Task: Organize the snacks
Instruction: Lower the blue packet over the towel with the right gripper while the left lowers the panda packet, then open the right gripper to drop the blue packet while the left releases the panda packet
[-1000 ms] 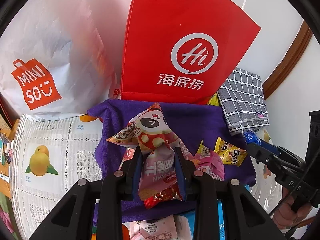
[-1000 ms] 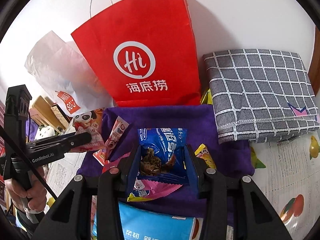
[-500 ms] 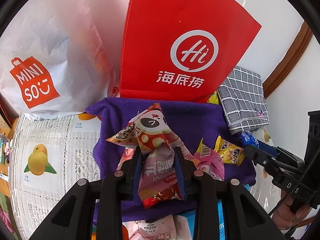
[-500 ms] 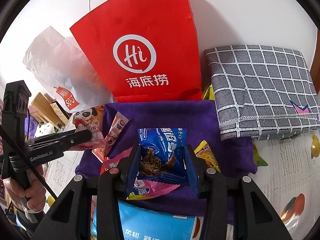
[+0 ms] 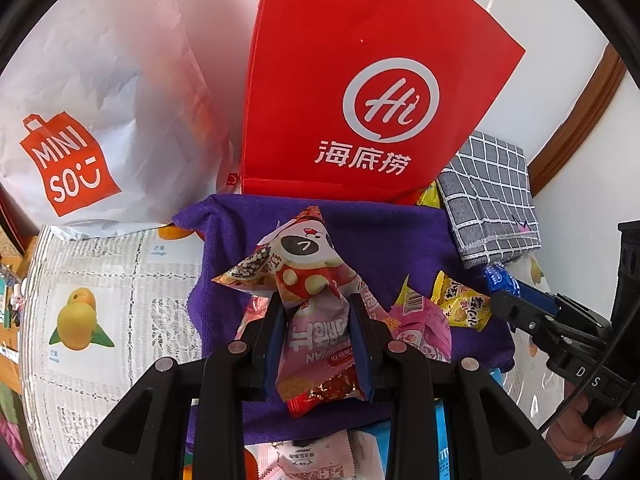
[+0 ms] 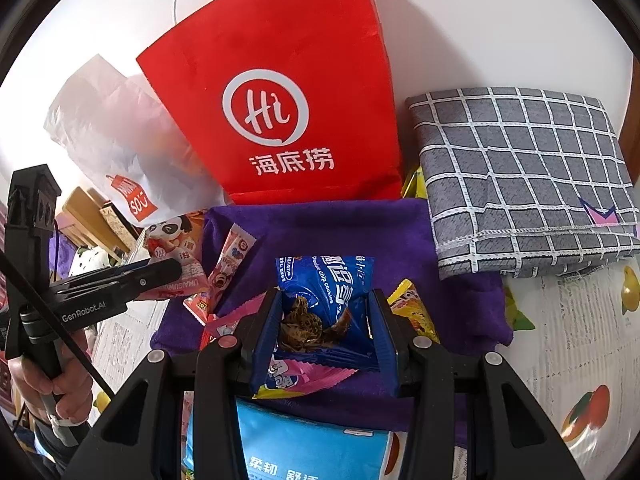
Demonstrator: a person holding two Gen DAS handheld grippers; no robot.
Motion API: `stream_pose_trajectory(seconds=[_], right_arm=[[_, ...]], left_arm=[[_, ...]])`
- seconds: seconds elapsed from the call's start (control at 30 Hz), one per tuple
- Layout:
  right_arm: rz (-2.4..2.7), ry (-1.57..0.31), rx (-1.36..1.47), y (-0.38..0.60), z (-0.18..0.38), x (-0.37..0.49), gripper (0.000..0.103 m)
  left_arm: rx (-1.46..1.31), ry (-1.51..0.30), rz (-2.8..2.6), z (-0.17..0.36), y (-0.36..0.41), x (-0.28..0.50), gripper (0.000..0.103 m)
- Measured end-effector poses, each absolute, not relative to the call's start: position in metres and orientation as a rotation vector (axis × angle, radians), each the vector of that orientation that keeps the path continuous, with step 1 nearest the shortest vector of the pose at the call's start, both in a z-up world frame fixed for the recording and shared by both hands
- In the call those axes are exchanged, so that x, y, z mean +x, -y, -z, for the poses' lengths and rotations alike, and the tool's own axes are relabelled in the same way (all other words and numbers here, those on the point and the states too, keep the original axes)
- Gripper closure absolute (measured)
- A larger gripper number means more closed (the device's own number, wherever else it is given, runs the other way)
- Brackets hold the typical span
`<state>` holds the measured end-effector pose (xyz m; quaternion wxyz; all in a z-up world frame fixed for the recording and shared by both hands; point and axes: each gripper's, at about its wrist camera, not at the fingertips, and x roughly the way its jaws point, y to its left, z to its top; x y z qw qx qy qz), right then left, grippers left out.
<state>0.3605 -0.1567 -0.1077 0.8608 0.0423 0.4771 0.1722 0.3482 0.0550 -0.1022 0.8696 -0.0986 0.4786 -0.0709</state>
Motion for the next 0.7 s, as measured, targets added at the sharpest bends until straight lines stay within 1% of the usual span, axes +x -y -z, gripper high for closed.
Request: stream_pose_trajectory(seconds=[0.37,0.7], right_arm=[[-0.368,-1.123,0.069,0.142,0.137,0.368,0.059],[-0.331,-1.168,0.029,0.138,0.145,0.37,0.058]], left_arm=[[-0.188,-1.026,0.146,0.107,-0.051,0.351,0.074],[-0.167,-1.067,0.129,0.116,-0.046,0.354,0.074]])
